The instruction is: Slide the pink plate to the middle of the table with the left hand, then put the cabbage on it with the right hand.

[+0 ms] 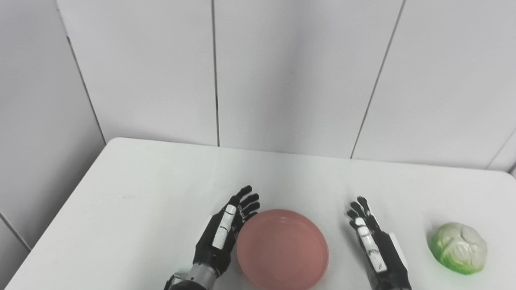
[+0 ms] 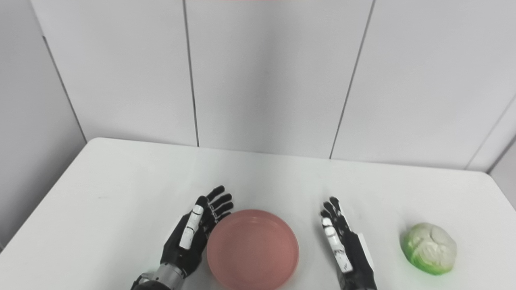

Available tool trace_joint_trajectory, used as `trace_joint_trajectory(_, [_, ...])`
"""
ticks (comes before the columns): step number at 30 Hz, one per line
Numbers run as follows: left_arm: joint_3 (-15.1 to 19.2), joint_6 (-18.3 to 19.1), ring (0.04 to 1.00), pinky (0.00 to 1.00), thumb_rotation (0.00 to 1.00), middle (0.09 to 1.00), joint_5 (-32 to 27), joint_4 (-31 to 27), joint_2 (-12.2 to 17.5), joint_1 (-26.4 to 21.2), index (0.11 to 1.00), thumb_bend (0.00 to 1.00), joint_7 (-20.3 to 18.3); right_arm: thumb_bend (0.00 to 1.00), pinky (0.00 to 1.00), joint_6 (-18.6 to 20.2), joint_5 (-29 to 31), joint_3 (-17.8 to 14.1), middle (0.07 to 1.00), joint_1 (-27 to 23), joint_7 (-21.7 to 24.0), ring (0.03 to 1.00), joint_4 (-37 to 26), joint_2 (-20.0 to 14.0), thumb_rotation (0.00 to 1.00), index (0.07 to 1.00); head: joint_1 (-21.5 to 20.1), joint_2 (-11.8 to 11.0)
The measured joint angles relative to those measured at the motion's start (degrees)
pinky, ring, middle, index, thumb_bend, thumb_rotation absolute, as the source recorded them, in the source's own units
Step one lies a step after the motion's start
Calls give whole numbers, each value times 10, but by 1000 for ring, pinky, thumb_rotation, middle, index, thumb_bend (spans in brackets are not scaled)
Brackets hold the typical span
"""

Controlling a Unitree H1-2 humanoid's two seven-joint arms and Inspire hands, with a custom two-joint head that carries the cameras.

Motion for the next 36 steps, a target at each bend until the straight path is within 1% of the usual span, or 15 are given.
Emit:
trace_joint_trajectory(2, [-2, 12, 868, 864, 833, 864, 0, -14, 2, 8, 851, 660, -4, 635, 944, 4, -6, 4, 953, 0, -8, 940, -11, 8, 806, 979, -25, 15])
trace_joint_trajectory(4, [-3, 22, 864, 856, 816, 858, 0, -24, 5, 13, 842, 668, -7, 641, 948, 14, -12, 9, 957, 0, -10, 946, -18, 13, 823, 983, -37, 24])
trace_joint_trajectory(7, [-3, 37, 864, 855, 811, 853, -1, -36, 9, 17, 835, 683, -9, 652, 951, 25, -20, 17, 957, 2, -14, 950, -36, 21, 838, 985, -45, 33])
trace_joint_trajectory(8, [-3, 40, 867, 858, 816, 854, -1, -39, 10, 18, 835, 685, -10, 655, 952, 29, -21, 18, 957, 1, -16, 951, -41, 23, 840, 983, -51, 41])
trace_joint_trajectory(10, [-6, 47, 865, 853, 813, 854, -1, -44, 15, 20, 832, 689, -14, 643, 957, 40, -21, 18, 955, 1, -20, 952, -52, 25, 840, 981, -57, 48])
trace_joint_trajectory(14, [-7, 55, 869, 854, 797, 865, -1, -48, 21, 20, 845, 692, -19, 623, 942, 58, -22, 17, 948, 1, -32, 943, -55, 26, 821, 972, -62, 55])
trace_joint_trajectory(20, [-13, 60, 893, 876, 831, 893, 1, -52, 19, 21, 879, 679, -19, 656, 929, 59, -29, 15, 936, -4, -36, 936, -63, 19, 802, 961, -53, 60])
trace_joint_trajectory(22, [-16, 60, 901, 887, 831, 901, 2, -57, 17, 26, 887, 675, -17, 692, 940, 60, -33, 11, 925, -8, -36, 923, -72, 8, 787, 949, -45, 62])
trace_joint_trajectory(25, [-17, 60, 907, 903, 828, 910, 4, -58, 11, 27, 894, 680, -11, 688, 929, 61, -39, -1, 911, -16, -37, 918, -76, -15, 799, 937, -38, 60])
trace_joint_trajectory(27, [-18, 60, 910, 916, 823, 916, 7, -57, 7, 27, 900, 678, -10, 680, 913, 61, -45, -12, 893, -18, -38, 906, -76, -29, 770, 928, -35, 59])
trace_joint_trajectory(30, [-17, 57, 928, 939, 814, 927, 12, -54, -2, 27, 915, 673, -7, 714, 891, 58, -52, -29, 883, -23, -43, 889, -69, -53, 684, 915, -30, 56])
trace_joint_trajectory(31, [-17, 52, 937, 949, 824, 934, 13, -50, -5, 26, 922, 666, -6, 729, 848, 51, -67, -32, 880, -26, -47, 865, -61, -65, 675, 911, -29, 55])
trace_joint_trajectory(34, [-16, 33, 943, 953, 835, 940, 18, -41, -9, 26, 928, 653, -1, 747, 853, 33, -131, -42, 886, -33, -67, 870, -46, -109, 691, 910, -27, 53])
trace_joint_trajectory(35, [-15, 27, 944, 956, 841, 941, 25, -38, -11, 25, 929, 645, 2, 756, 868, 32, -152, -42, 897, -33, -70, 887, -46, -125, 671, 901, -25, 50])
trace_joint_trajectory(36, [-14, 18, 948, 964, 855, 946, 28, -32, -13, 24, 935, 629, 7, 758, 865, 32, -173, -43, 903, -33, -73, 898, -46, -142, 608, 883, -23, 48])
